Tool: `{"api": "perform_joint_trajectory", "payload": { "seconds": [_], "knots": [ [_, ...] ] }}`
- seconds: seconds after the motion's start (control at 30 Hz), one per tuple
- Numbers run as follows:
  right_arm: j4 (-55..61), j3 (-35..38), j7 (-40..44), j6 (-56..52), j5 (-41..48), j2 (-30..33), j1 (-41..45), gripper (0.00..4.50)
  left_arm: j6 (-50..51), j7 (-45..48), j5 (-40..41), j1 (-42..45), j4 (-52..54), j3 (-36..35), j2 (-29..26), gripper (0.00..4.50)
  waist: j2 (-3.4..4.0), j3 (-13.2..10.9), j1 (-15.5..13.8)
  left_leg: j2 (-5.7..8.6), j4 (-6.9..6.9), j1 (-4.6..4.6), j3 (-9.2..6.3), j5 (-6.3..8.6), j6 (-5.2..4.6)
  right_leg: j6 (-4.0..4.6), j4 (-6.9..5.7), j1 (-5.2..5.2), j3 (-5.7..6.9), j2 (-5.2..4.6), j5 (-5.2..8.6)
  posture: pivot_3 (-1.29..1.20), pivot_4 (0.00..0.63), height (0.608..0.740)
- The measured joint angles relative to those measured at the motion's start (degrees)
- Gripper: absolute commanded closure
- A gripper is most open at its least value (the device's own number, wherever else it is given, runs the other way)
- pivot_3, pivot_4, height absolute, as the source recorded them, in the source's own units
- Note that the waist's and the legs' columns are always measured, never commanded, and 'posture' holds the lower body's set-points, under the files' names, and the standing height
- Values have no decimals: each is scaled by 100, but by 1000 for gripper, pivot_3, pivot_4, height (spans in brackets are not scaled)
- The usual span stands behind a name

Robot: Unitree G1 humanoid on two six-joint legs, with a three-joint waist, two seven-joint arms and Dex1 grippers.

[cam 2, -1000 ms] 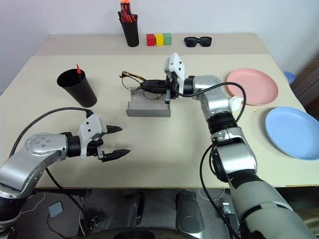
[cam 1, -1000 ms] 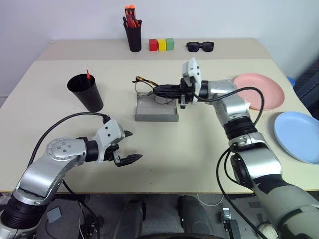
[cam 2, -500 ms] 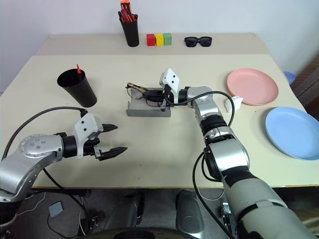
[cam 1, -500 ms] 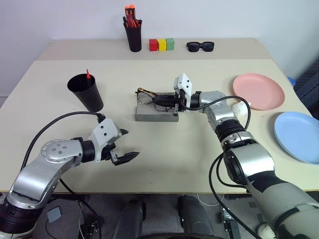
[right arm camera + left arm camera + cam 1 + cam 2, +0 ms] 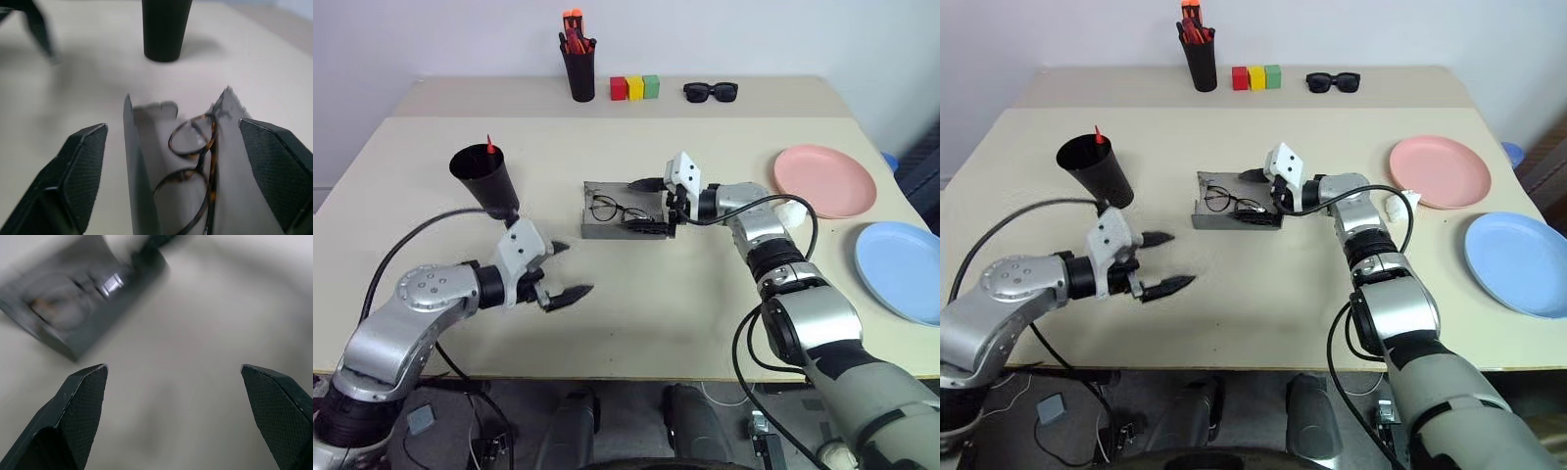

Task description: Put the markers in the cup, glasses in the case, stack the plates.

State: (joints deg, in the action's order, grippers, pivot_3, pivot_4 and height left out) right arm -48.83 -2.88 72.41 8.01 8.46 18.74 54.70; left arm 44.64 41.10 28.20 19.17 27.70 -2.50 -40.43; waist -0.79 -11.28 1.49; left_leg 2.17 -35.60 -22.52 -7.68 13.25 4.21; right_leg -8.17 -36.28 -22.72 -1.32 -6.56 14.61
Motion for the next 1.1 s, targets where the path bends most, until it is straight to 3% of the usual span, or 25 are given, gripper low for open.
{"api": "perform_joint_trajectory", "payload": {
  "seconds": [0.13, 0.2, 0.3, 0.47, 0.63, 0.83, 1.1],
  "knots": [
    [2314, 291, -53, -1334, 507, 846, -1404, 31, 7, -277, -75, 963, -852, -142, 126, 0, -1, 1, -45, 1, 3, 1, 5, 1, -2, -2, 5, 1, -1, -1, 1, 0, 150, 740],
    [3228, 487, -270, -1846, 675, 1160, -2178, 0, -27, -272, -250, 1269, -1370, 30, 169, 563, 0, 1, -28, 1, 6, 0, 8, 1, -2, -2, 4, -4, -3, -1, 1, 0, 150, 740],
    [4385, 794, -632, -2448, 922, 1444, -3212, 0, -225, -213, -628, 1925, -2364, 452, 300, 1837, 0, 0, -26, 0, 7, 0, 11, 1, -2, -2, 0, -7, -4, -1, 1, 0, 150, 740],
    [5836, 1223, -1289, -3149, 1307, 1606, -4205, 0, -967, 67, -1335, 3212, -4113, 1070, 689, 4463, -1, -1, -38, 0, -12, -2, 16, 1, -3, -4, 7, 3, -5, -1, 2, 0, 150, 740],
    [6818, 1492, -1849, -3515, 1513, 1629, -5040, 0, -2069, 184, -2110, 4465, -6284, 1512, 1282, 4463, -7, -2, -70, 1, -12, -10, 14, 4, -8, -9, 12, 2, -2, -2, 5, 0, 150, 740],
    [7073, 1672, -2048, -3122, 1386, 1680, -6055, 0, -3501, -306, -3232, 5589, -9083, 1927, 1998, 4463, -14, -5, -48, 10, -45, -37, 20, 15, -27, -26, 16, -4, -3, -11, 4, 0, 150, 740],
    [7277, 1906, -2334, -2865, 1386, 1713, -6378, 0, -4216, -679, -4126, 5694, -10318, 2145, 2500, 4463, -17, -8, -62, 10, -49, -46, 18, 15, -27, -29, 13, -9, -2, -11, 4, 0, 150, 740]
  ]
}}
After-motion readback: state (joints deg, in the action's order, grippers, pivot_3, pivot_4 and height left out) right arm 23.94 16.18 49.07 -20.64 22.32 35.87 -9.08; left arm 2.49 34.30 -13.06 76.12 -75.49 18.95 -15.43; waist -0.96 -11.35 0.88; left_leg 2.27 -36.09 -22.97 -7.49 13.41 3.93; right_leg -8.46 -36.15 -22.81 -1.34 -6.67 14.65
